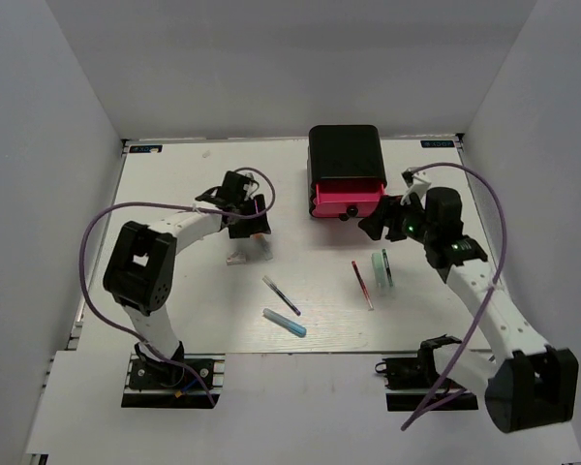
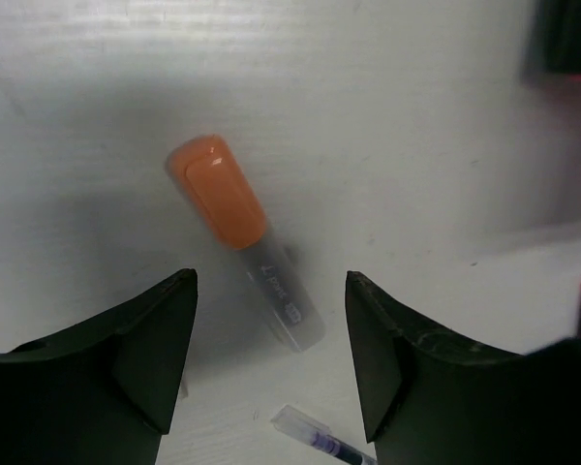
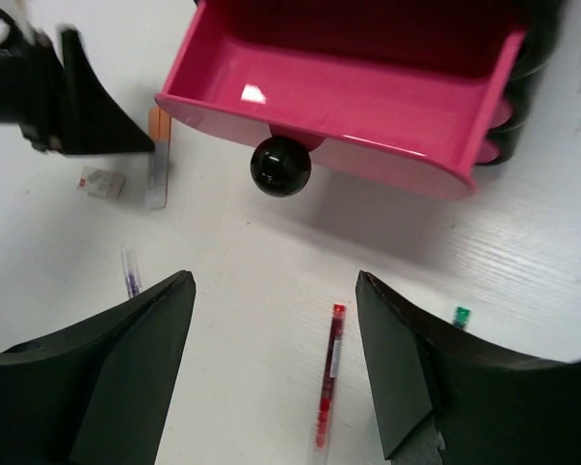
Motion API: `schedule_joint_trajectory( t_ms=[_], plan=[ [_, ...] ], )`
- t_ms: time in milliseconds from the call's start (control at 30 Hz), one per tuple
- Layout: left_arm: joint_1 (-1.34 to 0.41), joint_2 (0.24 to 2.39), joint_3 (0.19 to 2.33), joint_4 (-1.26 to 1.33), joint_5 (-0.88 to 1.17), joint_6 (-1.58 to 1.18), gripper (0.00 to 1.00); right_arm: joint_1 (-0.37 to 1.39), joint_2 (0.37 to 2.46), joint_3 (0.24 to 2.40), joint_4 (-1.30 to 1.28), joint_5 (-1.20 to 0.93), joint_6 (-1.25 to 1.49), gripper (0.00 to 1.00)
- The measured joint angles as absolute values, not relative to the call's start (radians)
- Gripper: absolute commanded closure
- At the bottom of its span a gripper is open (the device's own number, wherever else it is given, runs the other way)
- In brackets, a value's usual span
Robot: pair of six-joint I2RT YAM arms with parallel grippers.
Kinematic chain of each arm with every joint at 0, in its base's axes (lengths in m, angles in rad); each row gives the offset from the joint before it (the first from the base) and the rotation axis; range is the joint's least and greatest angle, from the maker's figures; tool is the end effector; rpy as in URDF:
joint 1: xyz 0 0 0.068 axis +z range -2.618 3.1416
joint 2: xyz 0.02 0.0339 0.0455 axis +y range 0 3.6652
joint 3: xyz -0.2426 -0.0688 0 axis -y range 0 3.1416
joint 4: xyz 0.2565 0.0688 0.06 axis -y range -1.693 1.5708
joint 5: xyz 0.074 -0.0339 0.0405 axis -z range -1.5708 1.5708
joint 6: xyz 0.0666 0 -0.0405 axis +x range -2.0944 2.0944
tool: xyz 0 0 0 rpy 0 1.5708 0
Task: Sort the stationery into containers
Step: Grab a piece of stationery with the left arm
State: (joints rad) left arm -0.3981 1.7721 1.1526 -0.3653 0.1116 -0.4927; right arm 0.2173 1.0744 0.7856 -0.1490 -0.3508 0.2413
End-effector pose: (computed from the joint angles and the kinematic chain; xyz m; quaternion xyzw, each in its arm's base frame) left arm 0.3564 -0.1579 0.1343 -0.0291 0.9556 -0.1724 0.2372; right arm 0.2793 0.0851 0.2534 -0.0837 0.8319 0.2635 0.4811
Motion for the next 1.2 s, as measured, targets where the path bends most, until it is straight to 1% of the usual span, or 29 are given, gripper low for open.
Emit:
schedule_joint_trajectory(
  t_ms=[33, 167, 200, 267, 367, 400, 467, 500, 600, 633, 700, 733, 800, 833, 867, 900, 933, 967, 1100, 1133, 1167, 1200],
  plan=[
    [-0.413, 1.789, 1.161, -0.392, 0.083, -0.499, 0.28, 0.208, 1.033, 0.772, -0.142, -0.345, 0.227, 0.29],
    [-0.469, 1.857, 1.196, -0.479, -0.017, -0.526, 0.28, 0.177, 0.914, 0.712, -0.109, -0.338, 0.190, 0.29],
    [-0.480, 1.868, 1.210, -0.494, -0.037, -0.534, 0.28, 0.170, 0.899, 0.695, -0.101, -0.338, 0.181, 0.26],
    [-0.494, 1.881, 1.232, -0.503, -0.070, -0.547, 0.29, 0.161, 0.885, 0.665, -0.093, -0.338, 0.170, 0.25],
    [-0.509, 1.906, 1.263, -0.529, -0.110, -0.564, 0.34, 0.144, 0.882, 0.635, -0.097, -0.339, 0.156, 0.25],
    [-0.516, 1.919, 1.281, -0.543, -0.122, -0.567, 0.39, 0.138, 0.878, 0.630, -0.095, -0.340, 0.152, 0.25],
    [-0.523, 1.950, 1.325, -0.572, -0.146, -0.573, 0.42, 0.124, 0.860, 0.621, -0.096, -0.340, 0.149, 0.25],
    [-0.525, 1.965, 1.346, -0.585, -0.155, -0.574, 0.48, 0.118, 0.847, 0.619, -0.093, -0.340, 0.149, 0.25],
    [-0.535, 1.992, 1.383, -0.614, -0.192, -0.576, 0.56, 0.104, 0.822, 0.618, -0.079, -0.340, 0.147, 0.24],
    [-0.539, 1.993, 1.386, -0.623, -0.203, -0.575, 0.66, 0.100, 0.815, 0.618, -0.076, -0.340, 0.146, 0.24],
    [-0.542, 1.993, 1.388, -0.640, -0.219, -0.574, 0.74, 0.094, 0.805, 0.618, -0.074, -0.340, 0.147, 0.24],
    [-0.542, 1.993, 1.389, -0.643, -0.226, -0.572, 0.82, 0.091, 0.802, 0.618, -0.073, -0.341, 0.147, 0.24],
    [-0.545, 1.993, 1.389, -0.646, -0.235, -0.572, 0.89, 0.086, 0.795, 0.618, -0.072, -0.342, 0.146, 0.24],
    [-0.546, 1.992, 1.389, -0.647, -0.238, -0.570, 0.92, 0.083, 0.792, 0.617, -0.072, -0.343, 0.146, 0.24],
    [-0.546, 1.991, 1.388, -0.649, -0.240, -0.569, 0.96, 0.079, 0.789, 0.617, -0.072, -0.343, 0.146, 0.22],
    [-0.546, 1.986, 1.387, -0.652, -0.240, -0.567, 0.97, 0.076, 0.787, 0.615, -0.071, -0.344, 0.146, 0.22],
    [-0.546, 1.980, 1.384, -0.655, -0.238, -0.566, 0.97, 0.073, 0.785, 0.613, -0.070, -0.344, 0.146, 0.18],
    [-0.546, 1.967, 1.381, -0.657, -0.233, -0.564, 0.99, 0.070, 0.782, 0.610, -0.070, -0.347, 0.144, 0.10],
    [-0.545, 1.863, 1.385, -0.640, -0.176, -0.541, 1.00, 0.063, 0.774, 0.607, -0.069, -0.364, 0.115, 0.10],
    [-0.545, 1.826, 1.392, -0.633, -0.152, -0.527, 1.00, 0.063, 0.770, 0.607, -0.069, -0.371, 0.102, 0.12],
    [-0.545, 1.789, 1.405, -0.619, -0.121, -0.513, 1.00, 0.062, 0.765, 0.607, -0.069, -0.383, 0.087, 0.26],
    [-0.545, 1.753, 1.424, -0.596, -0.085, -0.493, 1.00, 0.060, 0.759, 0.606, -0.067, -0.398, 0.068, 0.35]
  ],
)
